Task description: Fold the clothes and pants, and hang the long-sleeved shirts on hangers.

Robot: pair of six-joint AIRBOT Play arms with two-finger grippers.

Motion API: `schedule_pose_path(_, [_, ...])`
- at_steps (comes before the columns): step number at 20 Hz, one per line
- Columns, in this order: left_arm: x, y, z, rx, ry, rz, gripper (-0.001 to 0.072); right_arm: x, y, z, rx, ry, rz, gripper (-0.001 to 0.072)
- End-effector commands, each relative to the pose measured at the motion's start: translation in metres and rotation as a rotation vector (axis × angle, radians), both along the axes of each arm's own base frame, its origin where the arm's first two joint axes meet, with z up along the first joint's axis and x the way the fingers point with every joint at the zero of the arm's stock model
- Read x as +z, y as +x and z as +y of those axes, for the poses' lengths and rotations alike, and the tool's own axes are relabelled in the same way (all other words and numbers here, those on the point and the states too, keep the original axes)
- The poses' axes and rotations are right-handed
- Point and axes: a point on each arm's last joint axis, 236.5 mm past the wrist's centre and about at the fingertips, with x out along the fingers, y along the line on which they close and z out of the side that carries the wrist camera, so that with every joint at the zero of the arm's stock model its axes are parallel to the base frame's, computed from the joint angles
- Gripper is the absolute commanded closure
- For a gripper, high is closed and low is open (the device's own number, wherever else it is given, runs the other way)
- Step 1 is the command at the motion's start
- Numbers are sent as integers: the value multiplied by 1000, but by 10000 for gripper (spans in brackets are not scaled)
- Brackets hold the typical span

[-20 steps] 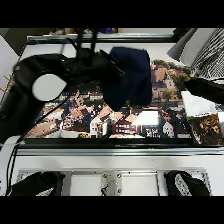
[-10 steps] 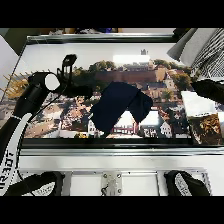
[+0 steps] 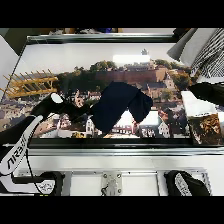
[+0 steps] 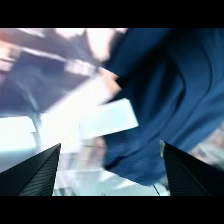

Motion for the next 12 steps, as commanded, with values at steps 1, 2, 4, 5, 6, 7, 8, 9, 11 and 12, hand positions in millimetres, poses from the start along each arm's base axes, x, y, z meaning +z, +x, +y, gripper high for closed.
schedule_pose_path(1, [-16, -19, -40, -56, -85, 54, 32, -2, -1, 1, 5, 2, 9, 702])
schedule_pose_path(2, [-18, -22, -46, -72, -81, 54, 32, -3, -1, 0, 5, 1, 12, 702])
schedule_pose_path(4, [-20, -24, -56, -91, -73, 36, 32, -6, -1, 0, 4, 3, 17, 702])
schedule_pose_path(5, [-20, -24, -61, -96, -67, 20, 32, -7, -1, 1, 4, 4, 21, 702])
schedule_pose_path(6, [-21, -23, -66, -96, -63, 11, 32, -10, -2, 1, 5, 6, 26, 702])
schedule_pose_path(7, [-21, -23, -71, -96, -60, 3, 33, -14, -3, 1, 5, 10, 36, 702])
schedule_pose_path(8, [-22, -23, -74, -98, -57, -8, 92, -20, -4, 2, 5, 16, 50, 702])
schedule_pose_path(9, [-22, -21, -75, -97, -56, -18, 395, -31, -6, 4, 9, 19, 73, 703])
schedule_pose_path(11, [-12, -9, -72, -95, -65, -40, 694, -74, -16, 4, -27, -5, 190, 703])
schedule_pose_path(12, [-2, 0, -69, -96, -77, -58, 694, -101, -22, 1, -61, -41, 262, 703])
